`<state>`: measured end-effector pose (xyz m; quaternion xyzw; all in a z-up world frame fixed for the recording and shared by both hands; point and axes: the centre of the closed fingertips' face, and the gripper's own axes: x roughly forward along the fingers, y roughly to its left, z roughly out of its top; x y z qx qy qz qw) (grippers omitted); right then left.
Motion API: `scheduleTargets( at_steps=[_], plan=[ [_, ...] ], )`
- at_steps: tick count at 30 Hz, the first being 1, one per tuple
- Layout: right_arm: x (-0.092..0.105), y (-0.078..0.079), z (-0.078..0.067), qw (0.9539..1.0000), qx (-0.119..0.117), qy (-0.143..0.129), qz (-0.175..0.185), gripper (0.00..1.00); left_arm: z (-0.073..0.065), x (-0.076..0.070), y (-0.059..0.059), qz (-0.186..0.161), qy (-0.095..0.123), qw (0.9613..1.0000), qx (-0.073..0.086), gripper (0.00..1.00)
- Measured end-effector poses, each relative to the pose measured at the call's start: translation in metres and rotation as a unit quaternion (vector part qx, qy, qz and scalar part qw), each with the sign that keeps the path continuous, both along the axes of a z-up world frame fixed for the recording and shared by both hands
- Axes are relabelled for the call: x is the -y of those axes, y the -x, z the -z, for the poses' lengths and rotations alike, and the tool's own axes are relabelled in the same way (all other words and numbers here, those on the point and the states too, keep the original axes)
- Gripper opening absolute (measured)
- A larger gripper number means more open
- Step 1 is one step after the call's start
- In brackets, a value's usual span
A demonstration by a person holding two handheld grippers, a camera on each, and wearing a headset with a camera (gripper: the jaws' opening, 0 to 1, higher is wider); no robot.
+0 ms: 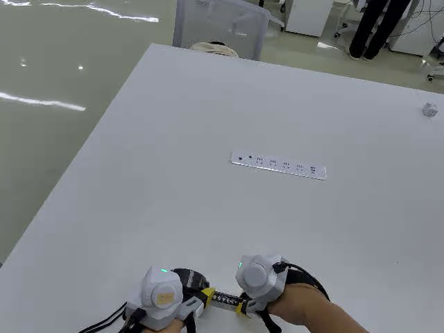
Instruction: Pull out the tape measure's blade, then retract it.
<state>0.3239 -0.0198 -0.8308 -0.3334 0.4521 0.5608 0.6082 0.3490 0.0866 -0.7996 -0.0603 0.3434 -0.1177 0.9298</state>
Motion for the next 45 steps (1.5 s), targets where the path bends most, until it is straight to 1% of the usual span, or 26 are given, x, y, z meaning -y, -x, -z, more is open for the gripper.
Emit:
scheduleTargets(
  at_steps=[4, 7, 12, 15, 17, 21, 30, 34, 40, 42, 45],
  plan=[
    [-0.002, 0.0, 0.0, 1.0, 0.0, -0.003, 0.001, 0.15, 0.0, 0.0, 0.0, 0.001, 0.001, 1.0, -0.001, 0.62],
    [-0.006, 0.0, 0.001, 0.9999, -0.003, -0.015, 0.0, 0.14, 0.0, 0.0, 0.0, 0.002, 0.002, 1.0, -0.002, 0.62],
    [-0.011, 0.0, -0.002, 0.9995, -0.008, -0.027, 0.012, 0.14, 0.0, 0.0, 0.0, 0.002, 0.003, 1.0, -0.002, 0.62],
    [-0.014, 0.001, -0.004, 0.9995, -0.006, -0.03, 0.007, 0.14, 0.001, 0.0, 0.0, 0.001, 0.004, 1.0, -0.002, 0.62],
    [-0.016, 0.0, -0.002, 0.9995, -0.005, -0.032, 0.005, 0.13, 0.001, 0.0, 0.0, 0.001, 0.004, 1.0, -0.003, 0.62],
    [-0.022, 0.0, -0.005, 0.9993, -0.005, -0.037, 0.008, 0.13, 0.001, 0.0, 0.0, 0.001, 0.006, 1.0, -0.003, 0.62],
    [-0.031, -0.001, -0.002, 0.9986, -0.006, -0.049, 0.017, 0.13, 0.001, -0.001, 0.0, 0.002, 0.008, 1.0, -0.003, 0.62],
    [-0.037, -0.001, -0.003, 0.9976, -0.009, -0.063, 0.026, 0.13, 0.001, -0.001, 0.0, 0.003, 0.01, 0.9999, -0.002, 0.62],
    [-0.045, -0.002, -0.001, 0.9973, -0.005, -0.071, 0.02, 0.13, 0.001, -0.001, 0.0, 0.003, 0.012, 0.9999, -0.003, 0.62],
    [-0.048, -0.002, -0.001, 0.9968, -0.011, -0.076, 0.022, 0.13, 0.0, -0.001, 0.0, 0.004, 0.011, 0.9999, -0.003, 0.62],
    [-0.048, -0.002, -0.001, 0.997, -0.011, -0.074, 0.018, 0.13, 0.0, -0.001, 0.0, 0.003, 0.011, 0.9999, -0.004, 0.62]
  ],
)
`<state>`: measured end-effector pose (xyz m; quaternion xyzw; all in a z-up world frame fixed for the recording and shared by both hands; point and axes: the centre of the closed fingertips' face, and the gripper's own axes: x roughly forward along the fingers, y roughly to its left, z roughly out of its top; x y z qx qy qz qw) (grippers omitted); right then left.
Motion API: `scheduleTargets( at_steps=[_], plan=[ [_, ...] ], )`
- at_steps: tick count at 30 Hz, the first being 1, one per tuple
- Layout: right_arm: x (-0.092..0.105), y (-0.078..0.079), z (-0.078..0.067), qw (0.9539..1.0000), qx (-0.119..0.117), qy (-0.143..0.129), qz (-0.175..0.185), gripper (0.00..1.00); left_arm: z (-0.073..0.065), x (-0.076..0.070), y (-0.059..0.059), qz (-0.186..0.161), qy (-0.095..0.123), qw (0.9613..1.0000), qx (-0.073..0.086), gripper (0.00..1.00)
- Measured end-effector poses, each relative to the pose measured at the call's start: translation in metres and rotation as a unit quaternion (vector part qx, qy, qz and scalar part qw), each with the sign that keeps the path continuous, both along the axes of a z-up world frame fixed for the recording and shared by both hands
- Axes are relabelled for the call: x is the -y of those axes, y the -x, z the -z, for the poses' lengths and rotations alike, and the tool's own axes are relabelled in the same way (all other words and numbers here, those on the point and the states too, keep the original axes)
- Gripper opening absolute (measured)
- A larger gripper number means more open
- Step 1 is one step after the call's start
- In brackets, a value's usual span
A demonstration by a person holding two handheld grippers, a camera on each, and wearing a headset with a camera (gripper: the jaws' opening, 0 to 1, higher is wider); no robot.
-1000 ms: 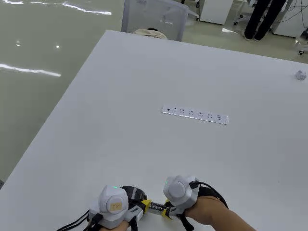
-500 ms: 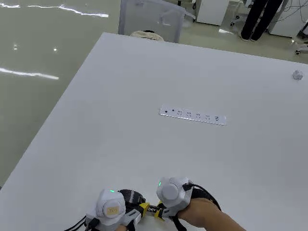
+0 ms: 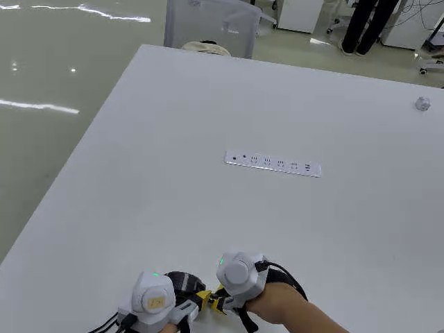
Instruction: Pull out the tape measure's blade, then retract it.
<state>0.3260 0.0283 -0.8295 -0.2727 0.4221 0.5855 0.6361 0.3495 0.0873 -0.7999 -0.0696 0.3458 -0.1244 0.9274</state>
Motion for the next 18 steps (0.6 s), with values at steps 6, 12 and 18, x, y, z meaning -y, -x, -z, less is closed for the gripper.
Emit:
scheduleTargets(
  at_steps=[6, 12, 18],
  plan=[
    [-0.002, 0.0, 0.0, 1.0, -0.002, -0.009, -0.001, 0.13, 0.0, 0.0, 0.0, 0.0, 0.004, 1.0, 0.0, 0.62],
    [-0.008, -0.001, 0.0, 0.9998, -0.002, -0.018, -0.004, 0.13, 0.0, 0.0, 0.0, -0.001, 0.006, 1.0, -0.001, 0.62],
    [-0.013, -0.001, 0.0, 0.9997, -0.001, -0.024, -0.008, 0.13, 0.0, 0.0, 0.0, 0.0, 0.008, 1.0, -0.001, 0.62]
  ],
)
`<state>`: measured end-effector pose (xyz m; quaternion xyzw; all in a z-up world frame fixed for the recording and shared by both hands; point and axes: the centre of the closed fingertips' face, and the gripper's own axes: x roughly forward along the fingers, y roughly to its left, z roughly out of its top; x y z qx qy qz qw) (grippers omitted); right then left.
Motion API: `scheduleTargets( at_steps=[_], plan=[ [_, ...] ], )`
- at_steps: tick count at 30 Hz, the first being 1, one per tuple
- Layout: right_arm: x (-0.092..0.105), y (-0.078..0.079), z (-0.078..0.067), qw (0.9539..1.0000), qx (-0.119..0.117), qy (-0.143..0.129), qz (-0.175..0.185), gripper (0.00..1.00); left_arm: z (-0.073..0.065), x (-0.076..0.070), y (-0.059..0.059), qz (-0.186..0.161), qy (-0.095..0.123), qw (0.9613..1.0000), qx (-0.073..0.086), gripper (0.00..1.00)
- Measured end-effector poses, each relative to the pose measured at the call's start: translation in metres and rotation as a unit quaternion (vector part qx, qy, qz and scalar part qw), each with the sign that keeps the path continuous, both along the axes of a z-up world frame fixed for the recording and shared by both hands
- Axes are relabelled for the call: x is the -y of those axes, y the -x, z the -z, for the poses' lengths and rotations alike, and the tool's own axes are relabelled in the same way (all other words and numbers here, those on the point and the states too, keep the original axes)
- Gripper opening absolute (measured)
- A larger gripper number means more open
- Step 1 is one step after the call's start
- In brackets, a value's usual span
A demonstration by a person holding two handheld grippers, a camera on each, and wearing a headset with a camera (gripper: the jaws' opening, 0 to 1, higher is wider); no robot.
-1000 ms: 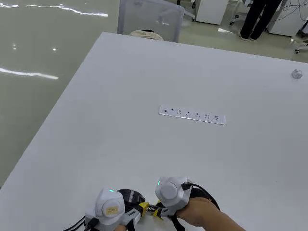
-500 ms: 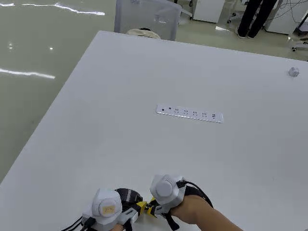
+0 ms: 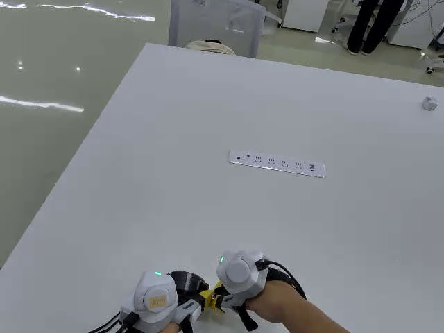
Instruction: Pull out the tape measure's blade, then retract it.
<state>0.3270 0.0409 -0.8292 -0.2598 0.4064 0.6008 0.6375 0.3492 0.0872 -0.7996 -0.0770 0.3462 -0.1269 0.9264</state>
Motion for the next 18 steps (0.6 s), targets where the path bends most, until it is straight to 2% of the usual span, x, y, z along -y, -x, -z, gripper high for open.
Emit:
scheduleTargets(
  at_steps=[8, 10, 12, 18],
  plan=[
    [-0.0018, 0.0003, -0.0003, 1.0, -0.002, -0.006, -0.005, 0.13, 0.0001, 0.0, 0.0004, 0.002, 0.003, 1.0, 0.0, 0.62],
    [-0.0024, 0.0015, -0.0021, 0.9995, 0.012, -0.015, -0.025, 0.14, 0.0001, 0.0001, 0.0006, 0.002, 0.003, 1.0, 0.0, 0.62],
    [-0.0024, 0.0015, -0.0018, 0.9998, 0.006, -0.016, -0.012, 0.15, 0.0002, 0.0, 0.0005, 0.002, 0.002, 1.0, 0.0, 0.62],
    [0.0, 0.0019, -0.0025, 0.9998, 0.004, -0.017, -0.006, 0.16, 0.0005, 0.0003, 0.0006, 0.003, 0.004, 1.0, 0.0, 0.62]
  ],
)
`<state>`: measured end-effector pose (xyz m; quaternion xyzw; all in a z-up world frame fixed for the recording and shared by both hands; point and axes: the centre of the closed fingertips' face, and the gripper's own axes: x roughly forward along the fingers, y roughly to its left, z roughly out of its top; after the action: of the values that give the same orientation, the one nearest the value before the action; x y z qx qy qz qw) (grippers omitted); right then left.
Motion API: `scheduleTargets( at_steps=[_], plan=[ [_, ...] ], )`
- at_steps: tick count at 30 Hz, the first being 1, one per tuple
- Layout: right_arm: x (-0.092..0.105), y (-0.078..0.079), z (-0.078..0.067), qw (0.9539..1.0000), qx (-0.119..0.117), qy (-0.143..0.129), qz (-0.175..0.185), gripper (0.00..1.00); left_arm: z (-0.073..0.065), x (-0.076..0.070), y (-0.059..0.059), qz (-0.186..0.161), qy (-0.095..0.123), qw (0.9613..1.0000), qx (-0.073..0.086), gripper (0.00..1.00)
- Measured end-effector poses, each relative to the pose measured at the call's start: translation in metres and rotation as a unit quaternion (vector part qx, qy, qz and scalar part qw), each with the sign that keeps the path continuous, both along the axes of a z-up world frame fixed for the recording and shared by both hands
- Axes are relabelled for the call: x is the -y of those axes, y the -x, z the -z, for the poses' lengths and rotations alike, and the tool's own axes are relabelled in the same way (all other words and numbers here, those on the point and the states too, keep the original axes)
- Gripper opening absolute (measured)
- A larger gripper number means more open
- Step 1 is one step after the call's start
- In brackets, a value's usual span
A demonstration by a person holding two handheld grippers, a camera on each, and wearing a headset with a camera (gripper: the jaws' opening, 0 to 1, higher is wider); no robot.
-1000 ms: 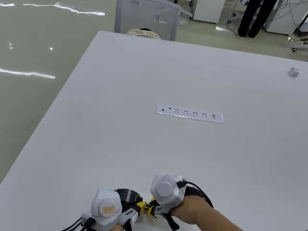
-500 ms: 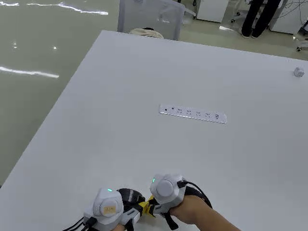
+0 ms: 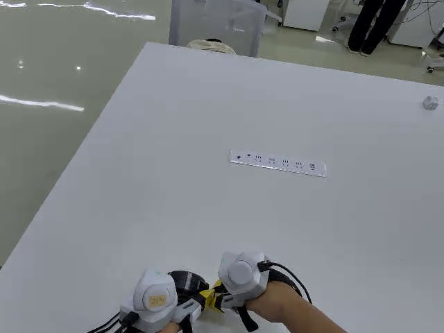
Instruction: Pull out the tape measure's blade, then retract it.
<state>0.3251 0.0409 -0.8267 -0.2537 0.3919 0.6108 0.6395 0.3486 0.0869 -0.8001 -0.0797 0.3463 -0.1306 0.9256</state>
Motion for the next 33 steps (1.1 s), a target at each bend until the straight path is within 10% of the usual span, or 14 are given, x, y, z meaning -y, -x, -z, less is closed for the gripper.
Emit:
scheduleTargets(
  at_steps=[25, 29, 33],
  plan=[
    [0.007, 0.003, -0.003, 0.9999, 0.004, -0.004, 0.014, 0.19, 0.001, 0.002, 0.003, 0.034, -0.005, 0.9992, -0.021, 0.65],
    [0.014, -0.006, -0.015, 0.9986, 0.015, -0.019, 0.046, 0.26, -0.012, -0.003, -0.002, 0.062, -0.025, 0.9977, 0.009, 0.69],
    [0.028, -0.015, -0.035, 0.9944, 0.034, -0.043, 0.09, 0.34, -0.035, -0.003, -0.008, 0.096, 0.022, 0.9944, 0.038, 0.85]
  ],
)
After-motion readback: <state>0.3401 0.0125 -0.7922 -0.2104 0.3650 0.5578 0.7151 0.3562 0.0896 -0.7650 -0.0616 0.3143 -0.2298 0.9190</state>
